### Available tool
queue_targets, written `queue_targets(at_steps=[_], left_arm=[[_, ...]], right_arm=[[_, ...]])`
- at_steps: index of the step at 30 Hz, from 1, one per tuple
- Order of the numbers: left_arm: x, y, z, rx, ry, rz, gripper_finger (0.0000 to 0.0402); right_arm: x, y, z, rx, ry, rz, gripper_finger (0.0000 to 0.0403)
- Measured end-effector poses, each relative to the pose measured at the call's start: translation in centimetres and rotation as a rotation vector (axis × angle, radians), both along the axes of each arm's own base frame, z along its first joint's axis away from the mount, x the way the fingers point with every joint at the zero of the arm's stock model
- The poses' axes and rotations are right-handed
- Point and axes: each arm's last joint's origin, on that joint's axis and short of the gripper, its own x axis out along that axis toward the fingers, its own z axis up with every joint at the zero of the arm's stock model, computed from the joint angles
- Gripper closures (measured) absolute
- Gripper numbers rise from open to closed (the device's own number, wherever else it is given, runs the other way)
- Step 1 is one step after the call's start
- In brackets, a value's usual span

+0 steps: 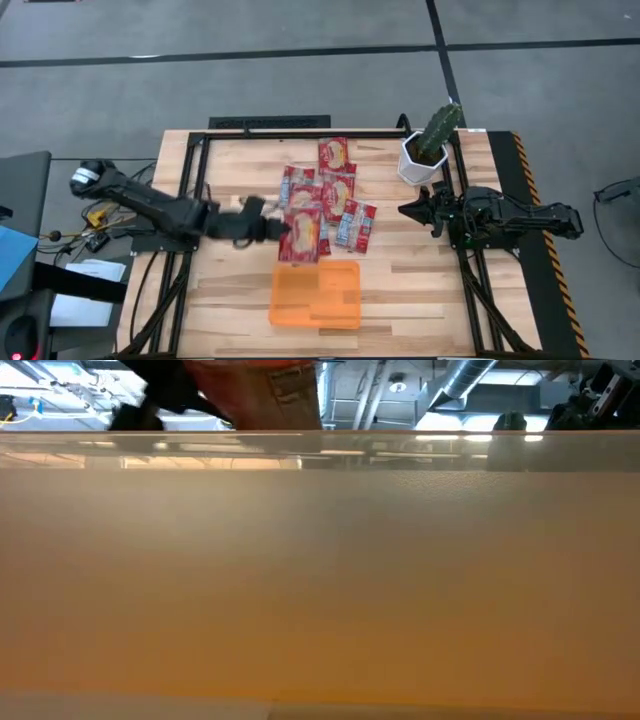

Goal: Sort popcorn bags into baskets
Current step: Put the red popcorn bag into the orange bin

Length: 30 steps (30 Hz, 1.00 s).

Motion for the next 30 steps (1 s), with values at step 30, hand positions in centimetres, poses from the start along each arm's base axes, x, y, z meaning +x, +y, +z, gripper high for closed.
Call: queue_targets(at_steps=[30], left_arm=[[10.5, -8.9, -4.3, -0.080, 0.298, -0.111, 0.0400]], right_arm=[[0.0, 0.0, -0.2, -0.009, 0.028, -0.017, 0.0335]])
